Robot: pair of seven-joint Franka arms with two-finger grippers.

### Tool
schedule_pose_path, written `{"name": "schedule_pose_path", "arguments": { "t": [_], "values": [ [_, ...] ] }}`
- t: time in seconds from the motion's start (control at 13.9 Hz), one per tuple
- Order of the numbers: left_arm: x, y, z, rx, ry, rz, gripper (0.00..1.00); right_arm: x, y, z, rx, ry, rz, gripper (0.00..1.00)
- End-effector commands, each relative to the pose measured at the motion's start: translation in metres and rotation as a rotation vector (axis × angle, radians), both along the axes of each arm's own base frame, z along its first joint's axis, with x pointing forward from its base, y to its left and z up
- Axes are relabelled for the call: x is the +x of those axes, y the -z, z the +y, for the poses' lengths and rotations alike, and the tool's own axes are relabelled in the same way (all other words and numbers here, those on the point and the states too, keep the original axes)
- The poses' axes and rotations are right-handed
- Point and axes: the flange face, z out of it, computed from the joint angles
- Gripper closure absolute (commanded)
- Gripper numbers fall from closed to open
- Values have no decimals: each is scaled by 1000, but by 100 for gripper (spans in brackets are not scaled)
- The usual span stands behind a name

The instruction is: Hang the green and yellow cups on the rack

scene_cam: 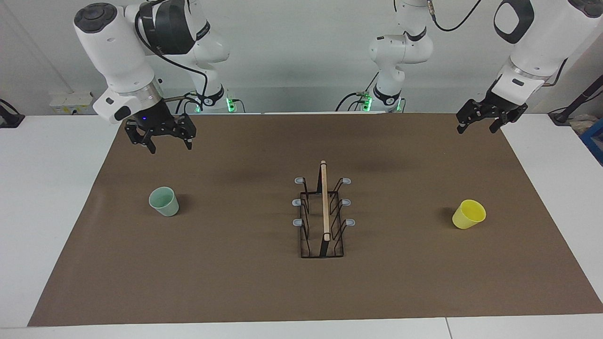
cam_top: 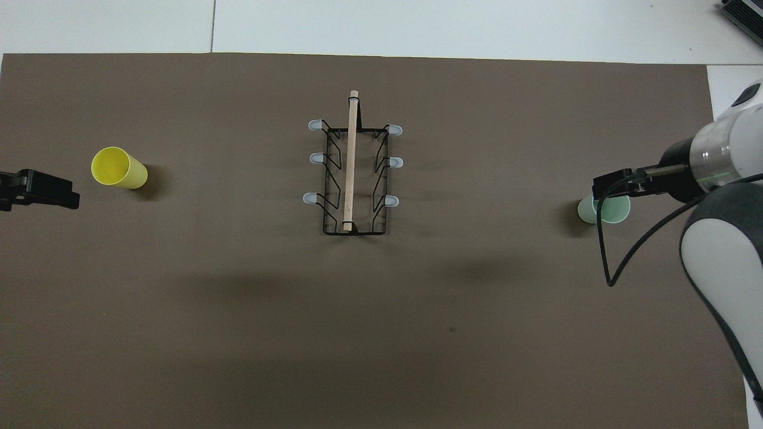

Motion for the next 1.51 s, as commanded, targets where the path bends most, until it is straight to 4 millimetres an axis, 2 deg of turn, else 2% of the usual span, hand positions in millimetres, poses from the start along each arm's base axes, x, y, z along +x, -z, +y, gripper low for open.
{"name": "schedule_pose_path", "arguments": {
  "t": [0.0, 0.22, 0.29, 0.43, 0.5, 0.58, 0.79, 0.86, 1.01, 1.08, 1.29, 1.44],
  "values": [
    [35, 12, 0, -4, -23, 7, 0, 1, -2, 2, 0, 15, 13, 0],
    [72, 31, 10, -22, -57, 30, 0, 2, -1, 4, -8, 10, 9, 0],
    [85, 44, 11, -24, -64, 43, 0, 1, 0, 4, -9, 8, 7, 0],
    [99, 58, 21, -42, -97, 37, 0, 3, 3, 4, -29, 1, 7, 0],
    [107, 67, 31, -38, -140, 41, 0, 3, 6, 15, -36, -20, 6, 0],
    [116, 72, 31, -41, -173, 37, 0, 3, 13, 18, -48, -31, 8, 0],
    [138, 110, 50, -54, -330, 69, 0, 3, 28, 27, -107, -94, 8, 0],
    [144, 125, 57, -50, -377, 81, 0, 6, 44, 30, -132, -131, 22, 0],
    [156, 168, 65, -33, -460, 132, 0, 16, 72, 30, -184, -172, 59, 0],
    [159, 186, 82, -37, -525, 149, 0, 18, 82, 35, -213, -203, 75, 0],
    [167, 227, 115, -59, -777, 188, 0, 26, 97, 28, -315, -400, 102, 0],
    [178, 251, 123, -48, -932, 184, 0, 23, 102, 46, -446, -561, 122, 0]
  ]
}}
